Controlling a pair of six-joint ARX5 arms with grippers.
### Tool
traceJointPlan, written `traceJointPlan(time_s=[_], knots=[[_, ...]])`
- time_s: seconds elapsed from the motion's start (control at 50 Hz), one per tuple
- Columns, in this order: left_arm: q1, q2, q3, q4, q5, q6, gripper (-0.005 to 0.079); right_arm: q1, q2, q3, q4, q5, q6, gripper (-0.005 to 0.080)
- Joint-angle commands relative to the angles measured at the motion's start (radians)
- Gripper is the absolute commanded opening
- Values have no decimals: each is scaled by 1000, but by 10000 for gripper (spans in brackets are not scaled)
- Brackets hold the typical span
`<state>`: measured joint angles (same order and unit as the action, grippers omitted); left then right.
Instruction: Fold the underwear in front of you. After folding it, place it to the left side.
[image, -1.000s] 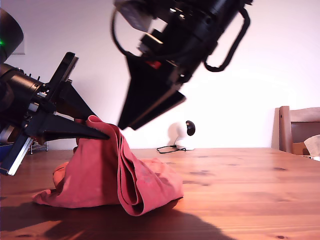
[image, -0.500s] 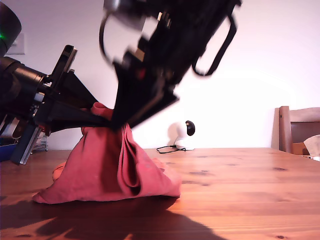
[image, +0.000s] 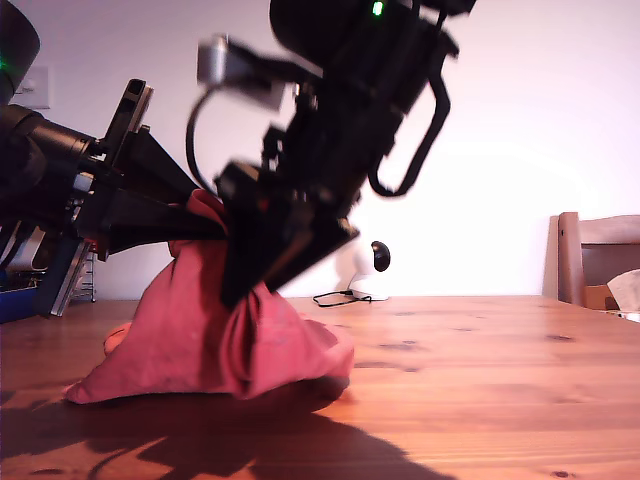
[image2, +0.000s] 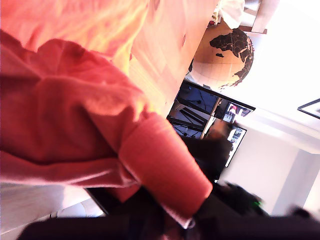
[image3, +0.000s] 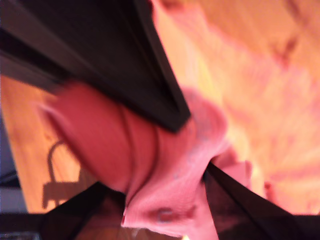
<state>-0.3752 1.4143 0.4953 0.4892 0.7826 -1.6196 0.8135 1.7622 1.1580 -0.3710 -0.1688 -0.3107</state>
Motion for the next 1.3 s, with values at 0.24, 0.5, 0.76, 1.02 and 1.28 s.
traceJointPlan(time_s=[0.24,0.5,0.76,1.02,1.28], knots=[[2,-1,-20,-20,-6,32,-22,14,17,9,-24,-17,50,423],[2,-1,-20,-19,-5,36,-22,16,17,9,-23,-34,77,306],[2,-1,-20,-18,-2,51,-22,16,17,9,-23,-31,72,-11],[2,-1,-20,-18,10,92,-22,15,17,9,-39,3,43,-12],[5,-2,-20,22,127,214,-21,6,10,10,-155,25,-12,-12]])
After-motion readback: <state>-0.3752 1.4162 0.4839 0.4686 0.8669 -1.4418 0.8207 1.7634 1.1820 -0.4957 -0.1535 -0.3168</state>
